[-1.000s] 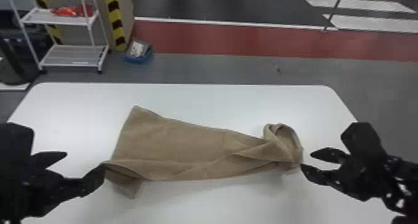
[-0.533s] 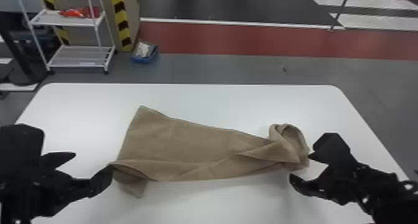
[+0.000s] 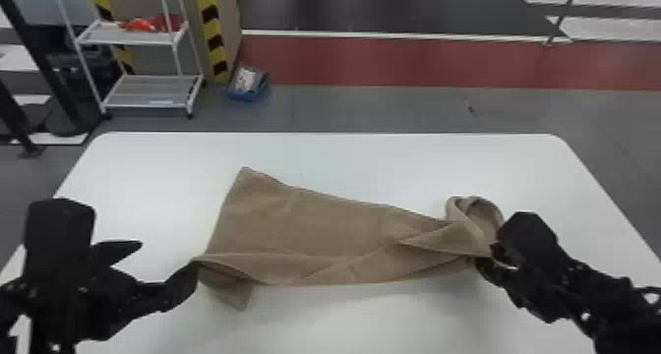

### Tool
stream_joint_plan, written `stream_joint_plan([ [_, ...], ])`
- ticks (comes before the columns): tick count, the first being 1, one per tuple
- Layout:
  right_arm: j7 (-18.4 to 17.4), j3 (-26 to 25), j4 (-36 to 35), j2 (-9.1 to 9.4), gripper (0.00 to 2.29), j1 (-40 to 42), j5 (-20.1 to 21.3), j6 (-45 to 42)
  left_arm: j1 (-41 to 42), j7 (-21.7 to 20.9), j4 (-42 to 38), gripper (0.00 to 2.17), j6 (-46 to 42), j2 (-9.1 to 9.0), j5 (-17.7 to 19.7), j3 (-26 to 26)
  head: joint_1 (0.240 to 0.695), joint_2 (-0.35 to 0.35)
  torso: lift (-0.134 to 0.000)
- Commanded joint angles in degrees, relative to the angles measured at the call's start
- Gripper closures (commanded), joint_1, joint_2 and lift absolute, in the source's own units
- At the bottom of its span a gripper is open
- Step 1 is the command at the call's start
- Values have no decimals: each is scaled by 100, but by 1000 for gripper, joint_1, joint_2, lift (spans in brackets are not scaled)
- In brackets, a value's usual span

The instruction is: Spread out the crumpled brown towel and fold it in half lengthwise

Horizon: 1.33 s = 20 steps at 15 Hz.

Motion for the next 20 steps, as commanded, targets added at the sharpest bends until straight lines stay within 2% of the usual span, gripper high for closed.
stream_joint_plan([
  [1,4,-205,-107,0,2118,75,-75,-219,6,-7,-9,83,-1,13,34,44,695,-40,-125],
  [3,215,-486,-371,0,2125,136,-304,-272,15,-16,-53,83,-1,13,42,61,695,-46,-125],
  [4,514,-837,-634,0,2128,189,-576,-272,15,-51,-71,83,-1,13,42,79,695,-49,-125],
  [6,1630,-1760,-1197,0,2125,216,-1209,-272,41,-78,-97,83,-1,13,60,158,695,-56,-125],
  [7,2017,-2305,-1390,-9,2125,216,-1534,-272,50,-86,-115,87,-1,13,69,193,695,-64,-125],
  [9,2096,-2947,-1487,-123,2125,-4,-1789,-131,50,-78,-141,124,-1,13,69,202,695,-86,-125],
  [10,2096,-3017,-1487,-194,2125,-162,-1710,45,50,-69,-141,144,-1,4,69,193,695,-107,-125],
  [11,2069,-2885,-1461,-273,2125,-180,-1446,45,50,-69,-141,147,-1,4,69,158,695,-134,-125],
  [12,1999,-2455,-1346,-370,2125,-198,-998,45,50,-34,-141,151,-1,-5,60,97,695,-159,-125],
  [13,1814,-2015,-1153,-378,2125,-268,-541,45,6,-7,-141,151,17,-5,42,35,695,-190,-125],
  [14,1665,-1497,-837,-387,2115,-417,-75,80,-29,1,-141,151,17,-14,-37,-106,695,-193,-125],
  [15,1489,-1031,-529,-361,1939,-575,206,414,-47,1,-141,151,35,-14,-81,-202,695,-192,-125],
  [16,1463,-811,-388,-334,1484,-628,338,642,-47,1,-141,151,52,-14,-81,-237,695,-187,-125],
  [17,1463,-714,-336,-308,475,-602,338,678,-38,1,-132,151,52,-14,-81,-237,695,-180,-125],
  [18,1463,-714,-336,-308,-1,-540,329,678,-20,1,-123,151,52,-14,-81,-211,695,-166,-125],
  [20,1472,-978,-415,-326,-1,-435,162,607,32,-7,-123,151,35,-5,-81,-185,695,-152,-125],
])
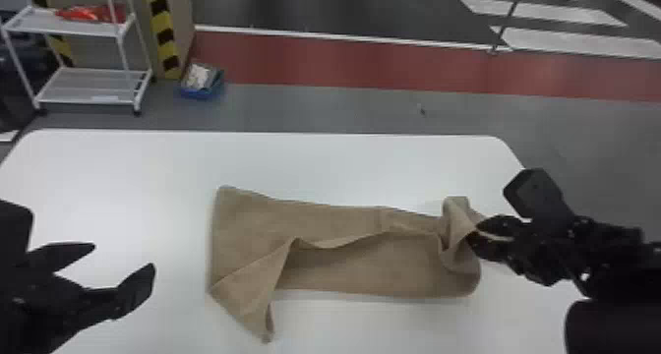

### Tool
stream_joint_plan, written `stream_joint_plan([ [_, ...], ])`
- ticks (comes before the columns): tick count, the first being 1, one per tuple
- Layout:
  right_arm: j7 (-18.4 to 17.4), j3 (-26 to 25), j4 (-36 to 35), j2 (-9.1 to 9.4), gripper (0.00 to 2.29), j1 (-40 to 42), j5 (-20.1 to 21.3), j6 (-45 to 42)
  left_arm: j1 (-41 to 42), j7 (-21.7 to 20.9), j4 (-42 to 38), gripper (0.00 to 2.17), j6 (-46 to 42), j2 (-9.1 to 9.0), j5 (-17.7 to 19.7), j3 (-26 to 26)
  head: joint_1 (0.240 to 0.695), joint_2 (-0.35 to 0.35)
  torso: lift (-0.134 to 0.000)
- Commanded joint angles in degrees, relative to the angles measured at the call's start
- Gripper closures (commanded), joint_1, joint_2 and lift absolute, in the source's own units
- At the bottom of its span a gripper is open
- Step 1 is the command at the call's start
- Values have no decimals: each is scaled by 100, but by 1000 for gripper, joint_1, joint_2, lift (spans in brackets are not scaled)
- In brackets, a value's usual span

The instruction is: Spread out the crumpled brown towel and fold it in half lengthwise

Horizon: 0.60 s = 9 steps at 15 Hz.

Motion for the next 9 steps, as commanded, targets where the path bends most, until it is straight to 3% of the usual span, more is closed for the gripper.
stream_joint_plan([
  [1,59,-364,-122,-49,19,131,-156,-126,61,-21,-5,151,-7,7,8,20,695,-151,-125],
  [5,76,-1050,-175,-111,53,482,-279,-1058,289,-30,-58,167,-25,7,17,-121,695,-204,-125],
  [7,59,-1463,-139,-111,66,561,-675,-1304,430,-47,-137,198,-42,7,35,-270,695,-234,-125],
  [9,41,-1612,-78,-111,76,596,-728,-1585,562,102,-199,201,-42,-2,52,-455,695,-288,-125],
])
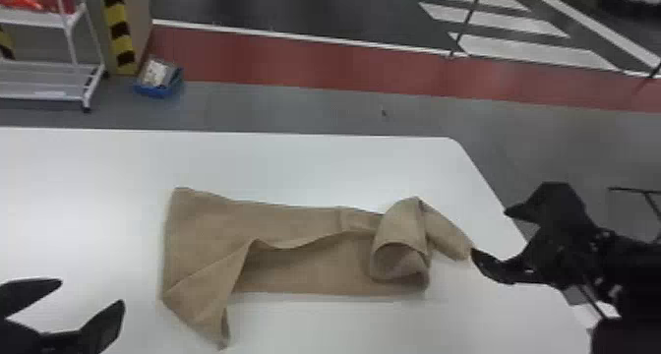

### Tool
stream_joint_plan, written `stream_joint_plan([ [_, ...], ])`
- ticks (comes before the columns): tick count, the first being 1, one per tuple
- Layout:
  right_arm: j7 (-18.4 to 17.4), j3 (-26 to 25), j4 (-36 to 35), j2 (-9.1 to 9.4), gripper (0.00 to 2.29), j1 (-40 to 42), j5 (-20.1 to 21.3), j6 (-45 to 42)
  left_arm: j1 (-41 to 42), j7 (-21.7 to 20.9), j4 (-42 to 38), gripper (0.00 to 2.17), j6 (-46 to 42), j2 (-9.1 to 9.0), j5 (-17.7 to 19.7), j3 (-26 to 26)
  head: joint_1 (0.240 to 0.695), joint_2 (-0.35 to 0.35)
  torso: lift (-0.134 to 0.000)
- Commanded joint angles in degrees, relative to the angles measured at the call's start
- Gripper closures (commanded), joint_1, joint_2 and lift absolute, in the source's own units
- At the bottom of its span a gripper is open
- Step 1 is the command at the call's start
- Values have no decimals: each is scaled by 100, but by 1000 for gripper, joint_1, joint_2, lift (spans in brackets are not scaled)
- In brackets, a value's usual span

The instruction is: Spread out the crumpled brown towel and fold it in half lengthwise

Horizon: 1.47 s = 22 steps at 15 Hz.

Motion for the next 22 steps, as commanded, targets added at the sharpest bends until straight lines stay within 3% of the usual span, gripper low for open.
stream_joint_plan([
  [1,-55,-234,88,0,87,87,-133,-556,128,190,-39,205,-21,-4,18,-257,695,-302,-125],
  [4,-319,-743,299,0,93,78,-458,-1013,145,472,-21,205,-21,-4,106,-468,695,-350,-125],
  [8,-486,-1156,326,18,93,-36,-660,-1013,93,806,-92,205,401,-13,413,-564,695,-350,-125],
  [11,-582,-1341,545,35,93,-54,-678,-978,137,1315,-188,208,823,-13,721,-881,695,-350,-125],
  [17,-582,-1534,783,44,93,-54,-678,-1030,198,2915,-144,211,893,-13,1283,-1636,695,-350,-125],
  [22,-617,-1543,1178,-114,93,-309,-731,-1030,137,4128,-65,211,752,14,1204,-2594,695,-350,-125],
])
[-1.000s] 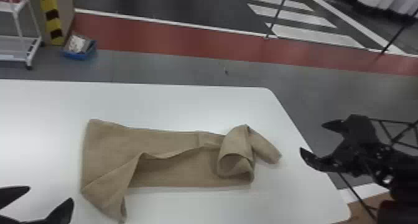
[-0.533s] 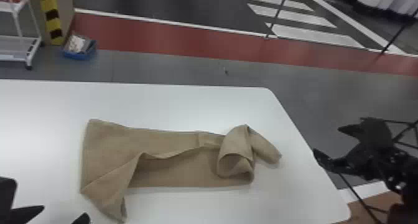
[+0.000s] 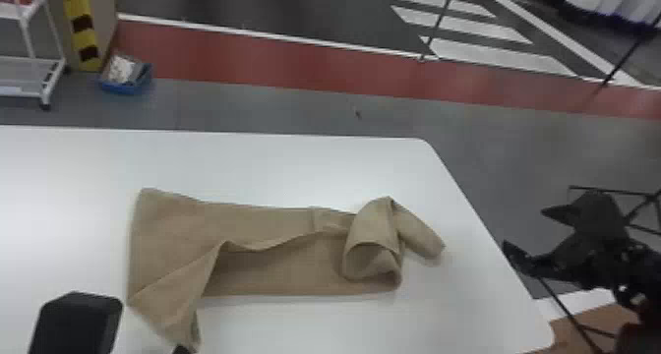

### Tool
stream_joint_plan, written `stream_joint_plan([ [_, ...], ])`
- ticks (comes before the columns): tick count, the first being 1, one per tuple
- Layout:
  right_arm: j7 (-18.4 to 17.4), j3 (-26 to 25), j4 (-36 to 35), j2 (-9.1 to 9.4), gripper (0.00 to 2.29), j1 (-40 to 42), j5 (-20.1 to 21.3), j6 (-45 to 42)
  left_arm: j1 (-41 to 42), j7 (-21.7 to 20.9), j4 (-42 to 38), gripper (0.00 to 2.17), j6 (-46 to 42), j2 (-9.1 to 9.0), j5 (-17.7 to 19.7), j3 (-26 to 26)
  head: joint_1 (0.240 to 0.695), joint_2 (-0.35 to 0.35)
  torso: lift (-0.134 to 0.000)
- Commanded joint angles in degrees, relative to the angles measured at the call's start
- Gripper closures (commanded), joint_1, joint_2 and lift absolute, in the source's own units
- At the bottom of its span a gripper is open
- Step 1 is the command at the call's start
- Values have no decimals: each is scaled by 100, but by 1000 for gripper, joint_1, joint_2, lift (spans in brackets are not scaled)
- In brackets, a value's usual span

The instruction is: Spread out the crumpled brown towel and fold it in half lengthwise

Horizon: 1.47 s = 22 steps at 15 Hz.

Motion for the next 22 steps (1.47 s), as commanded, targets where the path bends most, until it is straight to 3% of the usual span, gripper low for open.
stream_joint_plan([
  [1,1,-4,285,-112,93,-205,-29,17,-28,331,60,211,-252,46,-26,-380,695,-350,-125],
  [5,-8,31,567,-192,93,-407,-29,-18,-177,656,288,211,-657,54,-131,-714,695,-350,-125],
  [14,-69,31,408,-130,93,-302,-117,-229,-169,832,1018,282,-1412,54,-131,-951,695,-350,-125],
  [17,-69,128,408,-121,93,-337,-126,-229,-204,867,1141,437,-1395,28,-96,-943,695,-350,-125],
  [19,-69,207,417,-121,93,-390,-99,-211,-248,885,1194,697,-1395,28,-43,-908,695,-350,-125],
  [22,-69,409,470,-130,93,-530,-47,-211,-265,911,1202,731,-1342,28,9,-864,695,-350,-125],
])
